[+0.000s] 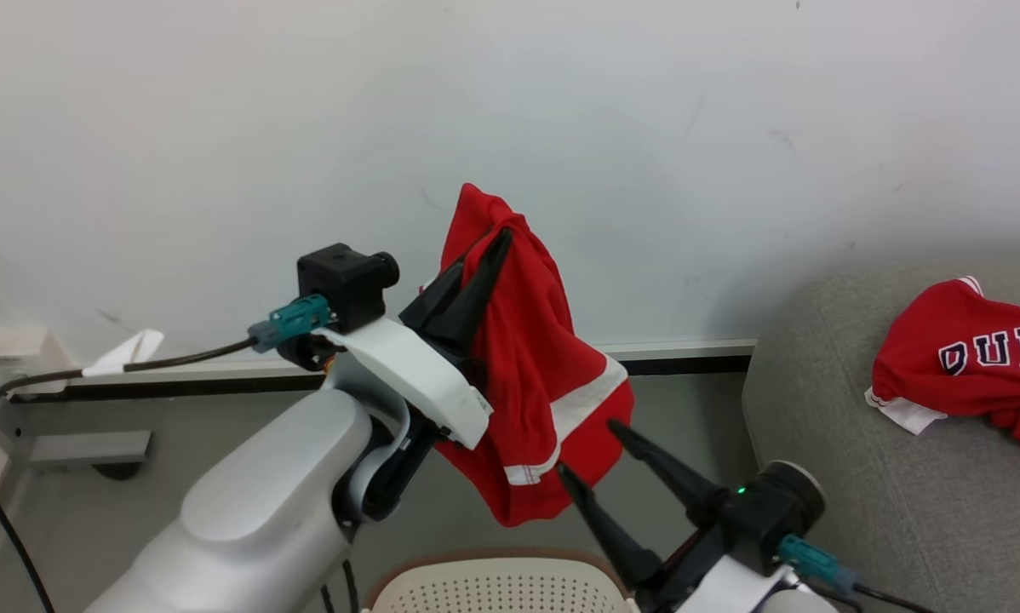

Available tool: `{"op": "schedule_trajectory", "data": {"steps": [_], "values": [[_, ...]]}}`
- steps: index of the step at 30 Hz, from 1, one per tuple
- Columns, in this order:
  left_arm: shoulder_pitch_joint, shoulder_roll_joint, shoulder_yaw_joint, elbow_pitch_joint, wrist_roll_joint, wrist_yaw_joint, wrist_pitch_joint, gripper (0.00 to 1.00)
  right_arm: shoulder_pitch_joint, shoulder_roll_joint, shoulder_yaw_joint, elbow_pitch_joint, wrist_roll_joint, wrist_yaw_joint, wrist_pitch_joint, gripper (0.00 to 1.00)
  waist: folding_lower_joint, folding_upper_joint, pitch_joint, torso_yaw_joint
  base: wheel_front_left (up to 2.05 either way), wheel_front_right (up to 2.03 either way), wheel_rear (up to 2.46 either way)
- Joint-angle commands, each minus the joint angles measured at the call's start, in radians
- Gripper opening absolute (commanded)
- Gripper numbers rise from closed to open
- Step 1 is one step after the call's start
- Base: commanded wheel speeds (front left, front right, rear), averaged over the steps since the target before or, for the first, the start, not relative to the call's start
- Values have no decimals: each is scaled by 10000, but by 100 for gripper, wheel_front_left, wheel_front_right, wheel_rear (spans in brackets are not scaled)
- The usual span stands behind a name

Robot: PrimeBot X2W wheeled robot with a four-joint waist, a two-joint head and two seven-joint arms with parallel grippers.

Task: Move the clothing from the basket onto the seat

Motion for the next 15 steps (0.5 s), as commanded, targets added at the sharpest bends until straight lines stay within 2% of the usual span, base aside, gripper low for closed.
{"op": "schedule_trajectory", "data": {"steps": [1, 8, 15], "values": [[-106, -42, -24, 38, 30, -18, 6, 0, -224, 112, 282, 303, 145, -23, 2, 100, 0, 0, 16, 59, 0, 0, 0], [-256, -256, -287, -158, 214, -16, 143, 0, -1158, 629, 1195, 1968, 764, -23, 2, 100, 0, 0, 81, 312, 0, 0, 0], [-356, -487, -567, -561, 315, 16, 380, 0, -1797, 1005, 1174, 3326, 935, -23, 0, 100, 0, 0, 155, 726, 0, 0, 0]]}}
